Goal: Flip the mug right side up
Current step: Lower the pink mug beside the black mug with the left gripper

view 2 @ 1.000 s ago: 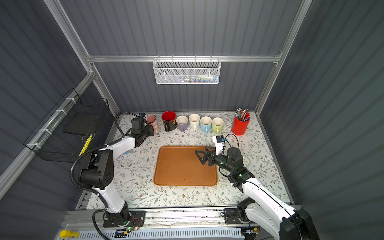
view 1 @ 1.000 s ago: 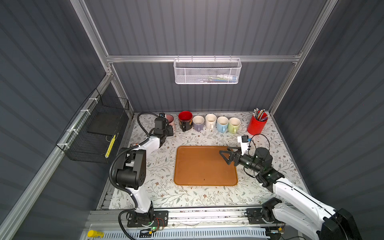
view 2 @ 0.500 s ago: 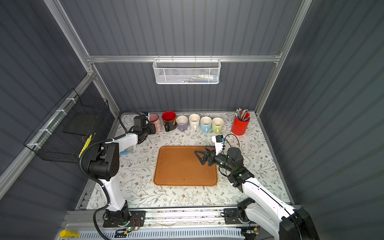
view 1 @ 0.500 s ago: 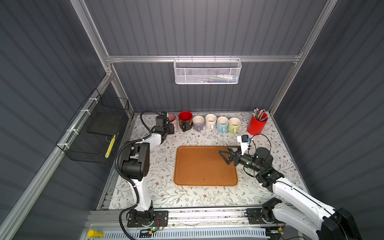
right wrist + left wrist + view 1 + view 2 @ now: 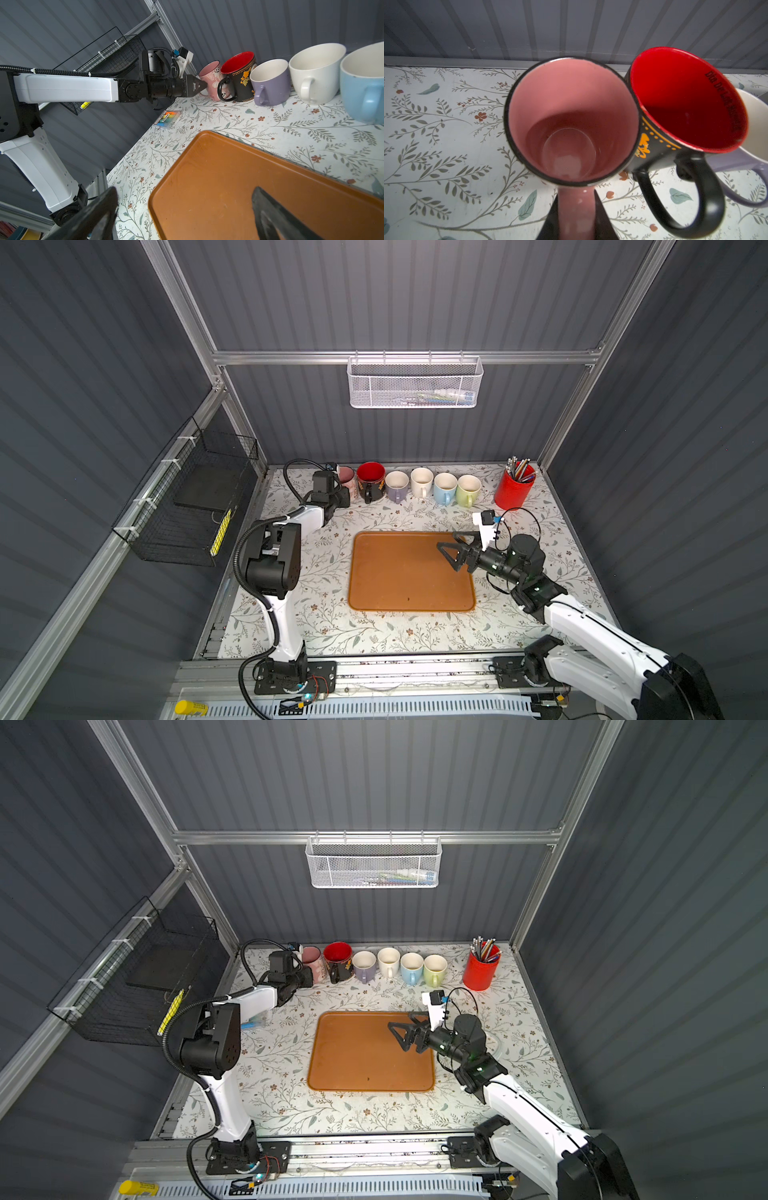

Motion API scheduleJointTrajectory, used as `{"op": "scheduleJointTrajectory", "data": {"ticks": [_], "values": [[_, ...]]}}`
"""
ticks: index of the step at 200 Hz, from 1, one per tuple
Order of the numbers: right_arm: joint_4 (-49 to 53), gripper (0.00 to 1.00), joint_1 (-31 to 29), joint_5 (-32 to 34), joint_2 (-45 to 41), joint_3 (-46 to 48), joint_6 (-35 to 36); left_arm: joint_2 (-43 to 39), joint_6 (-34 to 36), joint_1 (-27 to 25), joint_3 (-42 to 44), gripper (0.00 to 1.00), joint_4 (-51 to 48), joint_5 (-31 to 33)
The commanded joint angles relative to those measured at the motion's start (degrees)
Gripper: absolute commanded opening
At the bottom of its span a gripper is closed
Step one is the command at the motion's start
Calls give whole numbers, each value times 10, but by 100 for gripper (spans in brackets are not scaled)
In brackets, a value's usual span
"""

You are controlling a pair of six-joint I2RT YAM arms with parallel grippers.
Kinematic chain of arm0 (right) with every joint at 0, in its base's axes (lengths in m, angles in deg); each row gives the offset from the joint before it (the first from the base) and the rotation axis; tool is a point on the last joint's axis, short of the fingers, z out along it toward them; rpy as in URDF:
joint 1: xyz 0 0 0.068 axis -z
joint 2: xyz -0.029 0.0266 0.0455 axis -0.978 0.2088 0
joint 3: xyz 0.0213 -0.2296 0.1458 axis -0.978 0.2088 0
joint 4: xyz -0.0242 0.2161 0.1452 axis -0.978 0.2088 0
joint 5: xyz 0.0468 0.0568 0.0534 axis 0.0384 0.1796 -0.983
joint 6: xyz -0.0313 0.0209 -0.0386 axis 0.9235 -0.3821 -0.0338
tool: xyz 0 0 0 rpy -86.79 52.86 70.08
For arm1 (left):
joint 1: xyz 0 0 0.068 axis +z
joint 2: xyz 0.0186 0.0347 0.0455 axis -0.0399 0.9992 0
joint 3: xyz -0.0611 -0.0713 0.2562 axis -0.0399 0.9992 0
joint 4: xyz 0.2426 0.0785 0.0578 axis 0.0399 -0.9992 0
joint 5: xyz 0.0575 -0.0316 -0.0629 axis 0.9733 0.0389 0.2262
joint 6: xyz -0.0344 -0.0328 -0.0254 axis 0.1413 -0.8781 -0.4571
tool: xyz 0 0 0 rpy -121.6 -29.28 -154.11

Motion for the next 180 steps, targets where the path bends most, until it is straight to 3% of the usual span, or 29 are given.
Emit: {"op": "scheduleJointTrajectory", "data": {"ticks": [1, 49, 180], "values": [[-11, 99, 1, -8, -1, -6, 8, 3, 19, 5, -33, 0, 58, -8], [-11, 99, 0, -5, -9, -1, 13, 4, 25, 5, -27, 0, 58, -7], [-4, 99, 0, 0, -38, 7, 20, -17, 20, 4, -2, 43, 60, -8]]}}
